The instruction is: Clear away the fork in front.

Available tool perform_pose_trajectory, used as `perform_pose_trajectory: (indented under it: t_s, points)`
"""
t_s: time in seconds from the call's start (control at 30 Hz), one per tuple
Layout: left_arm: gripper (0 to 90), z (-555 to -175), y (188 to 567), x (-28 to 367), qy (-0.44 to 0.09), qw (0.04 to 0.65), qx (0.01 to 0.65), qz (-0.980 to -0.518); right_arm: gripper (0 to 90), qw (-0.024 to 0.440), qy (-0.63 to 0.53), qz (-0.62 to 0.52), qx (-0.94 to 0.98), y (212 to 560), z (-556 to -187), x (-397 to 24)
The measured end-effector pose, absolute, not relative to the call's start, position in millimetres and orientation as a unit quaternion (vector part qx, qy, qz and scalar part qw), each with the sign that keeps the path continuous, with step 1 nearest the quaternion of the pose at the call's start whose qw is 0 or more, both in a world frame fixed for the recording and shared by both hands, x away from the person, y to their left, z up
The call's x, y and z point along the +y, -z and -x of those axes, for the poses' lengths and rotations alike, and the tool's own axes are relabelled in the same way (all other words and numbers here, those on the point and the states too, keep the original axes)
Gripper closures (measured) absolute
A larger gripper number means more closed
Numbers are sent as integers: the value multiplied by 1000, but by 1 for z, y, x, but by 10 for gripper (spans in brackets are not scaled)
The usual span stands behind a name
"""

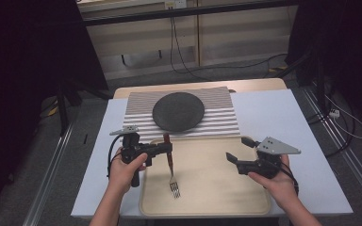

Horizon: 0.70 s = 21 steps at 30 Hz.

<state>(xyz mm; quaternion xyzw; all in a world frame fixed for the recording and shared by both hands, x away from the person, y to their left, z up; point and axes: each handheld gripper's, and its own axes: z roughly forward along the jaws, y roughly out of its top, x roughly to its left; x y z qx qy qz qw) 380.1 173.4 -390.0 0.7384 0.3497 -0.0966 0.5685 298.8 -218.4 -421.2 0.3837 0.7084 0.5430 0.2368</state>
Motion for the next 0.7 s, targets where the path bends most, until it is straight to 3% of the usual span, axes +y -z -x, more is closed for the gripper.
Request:
perform_pose_trajectory:
  t_s: [0.33, 0.7]
  points:
    - [787, -385, 400, 182, 69, 560, 357, -745, 175, 240, -543, -383, 708, 421, -296, -223]
    - [698, -391, 427, 182, 46, 519, 359, -775, 173, 239, -548, -392, 699, 426, -293, -230]
